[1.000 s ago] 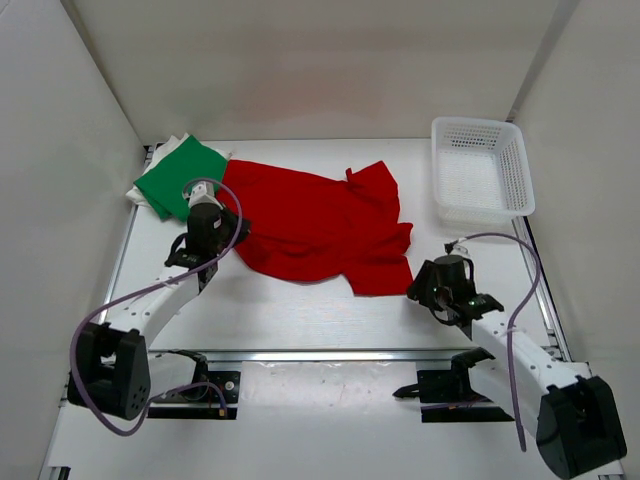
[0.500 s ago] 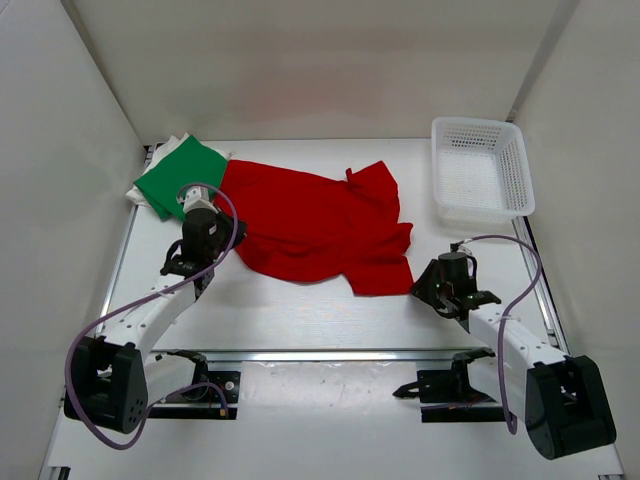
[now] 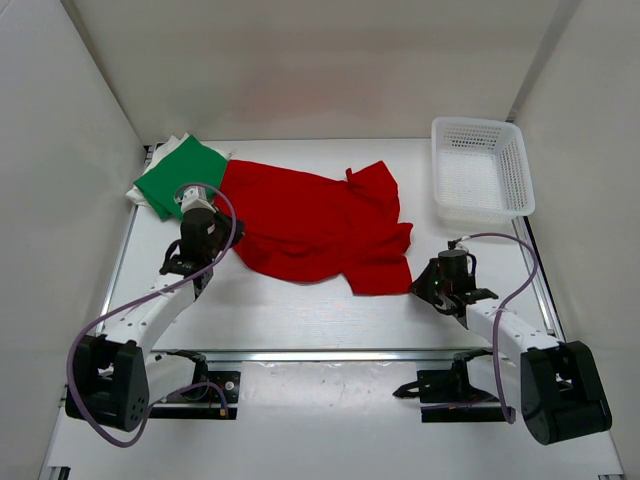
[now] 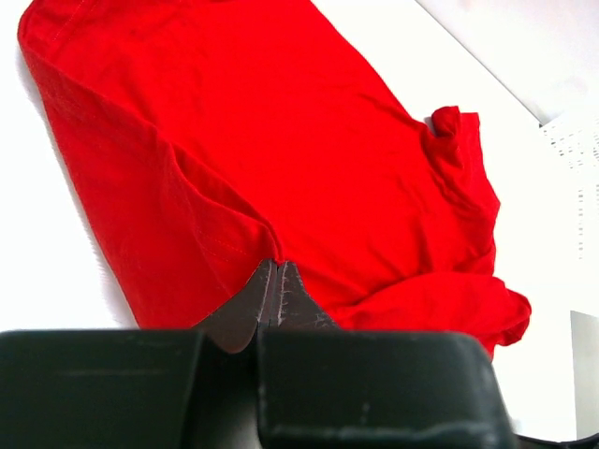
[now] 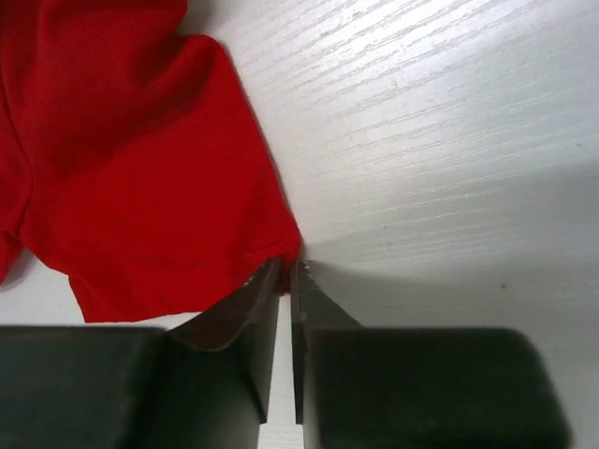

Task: Fold and stack the t-shirts
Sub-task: Flatten out the tshirt

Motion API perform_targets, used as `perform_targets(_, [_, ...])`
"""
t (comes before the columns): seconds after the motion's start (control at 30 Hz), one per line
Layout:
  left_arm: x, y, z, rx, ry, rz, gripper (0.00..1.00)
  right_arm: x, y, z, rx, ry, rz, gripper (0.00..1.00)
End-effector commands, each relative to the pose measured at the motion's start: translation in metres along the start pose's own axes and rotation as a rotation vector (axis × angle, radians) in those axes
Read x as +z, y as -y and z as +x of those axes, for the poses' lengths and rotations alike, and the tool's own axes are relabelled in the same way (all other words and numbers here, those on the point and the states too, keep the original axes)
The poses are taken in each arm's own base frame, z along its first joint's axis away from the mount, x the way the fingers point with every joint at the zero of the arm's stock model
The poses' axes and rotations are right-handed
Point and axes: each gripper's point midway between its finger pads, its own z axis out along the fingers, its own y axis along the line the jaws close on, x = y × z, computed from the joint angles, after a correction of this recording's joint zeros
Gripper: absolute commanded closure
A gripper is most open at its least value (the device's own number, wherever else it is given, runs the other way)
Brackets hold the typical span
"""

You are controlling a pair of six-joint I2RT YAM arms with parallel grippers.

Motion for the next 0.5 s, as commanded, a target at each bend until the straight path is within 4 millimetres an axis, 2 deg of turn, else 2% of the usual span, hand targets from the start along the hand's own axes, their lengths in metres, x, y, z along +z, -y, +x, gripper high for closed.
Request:
perform_targets(0.0, [0.0,0.0,-0.004,0.0,0.019,0.003,1.0,0.001,0.002,0.003,-0.012,-0.014,0.005,0.93])
perform_targets(0.03, [0.0,0.0,-0.004,-0.002,0.02,0.0,1.0,0.0,0.001,0.003,-0.009,-0.021,0.006,0.99])
perform_targets(0.1, [0.0,0.001,-0.004,0.008,0.015,0.001,1.0,-0.004,-0.008,-0.008,-0.021,0.017,-0.008,1.0])
perform_targets(0.13, [0.001,0.002,-0.001,0.013,-0.001,-0.001,1.0,-0.007,-0.015,-0.012,-0.051,0.029,-0.012,1.0])
perform_targets(0.17, [0.002,0.006,0.0,0.015,-0.022,0.009,1.0,-0.014,-0.032,-0.026,-0.067,0.069,-0.046,1.0])
perform_targets(0.2, [0.002,0.023,-0.011,0.024,-0.018,0.052,1.0,-0.022,-0.031,-0.034,-0.077,0.099,-0.021,1.0])
perform_targets(0.23, [0.0,0.046,-0.018,0.042,-0.057,0.127,1.0,-0.034,-0.043,-0.049,-0.11,0.137,-0.018,1.0])
perform_targets(0.27, [-0.002,0.052,-0.006,0.058,-0.144,0.132,1.0,-0.052,-0.059,-0.063,-0.146,0.173,-0.038,1.0])
perform_targets(0.3, [-0.008,0.08,-0.031,0.105,-0.118,0.192,1.0,-0.068,-0.065,-0.081,-0.156,0.24,-0.03,0.99])
perform_targets(0.33, [-0.016,0.09,-0.03,0.137,-0.148,0.195,1.0,-0.087,-0.074,-0.098,-0.19,0.284,-0.009,1.0])
perform_targets(0.37, [-0.029,0.113,-0.053,0.183,-0.123,0.228,1.0,-0.115,-0.091,-0.116,-0.218,0.335,-0.031,0.99])
perform_targets(0.4, [-0.045,0.143,-0.083,0.223,-0.062,0.287,1.0,-0.133,-0.092,-0.133,-0.234,0.405,-0.004,1.0])
perform_targets(0.43, [-0.062,0.161,-0.107,0.244,-0.019,0.306,1.0,-0.16,-0.105,-0.151,-0.243,0.455,-0.012,1.0])
perform_targets(0.47, [-0.072,0.162,-0.117,0.246,-0.018,0.307,1.0,-0.187,-0.117,-0.167,-0.263,0.499,-0.023,1.0])
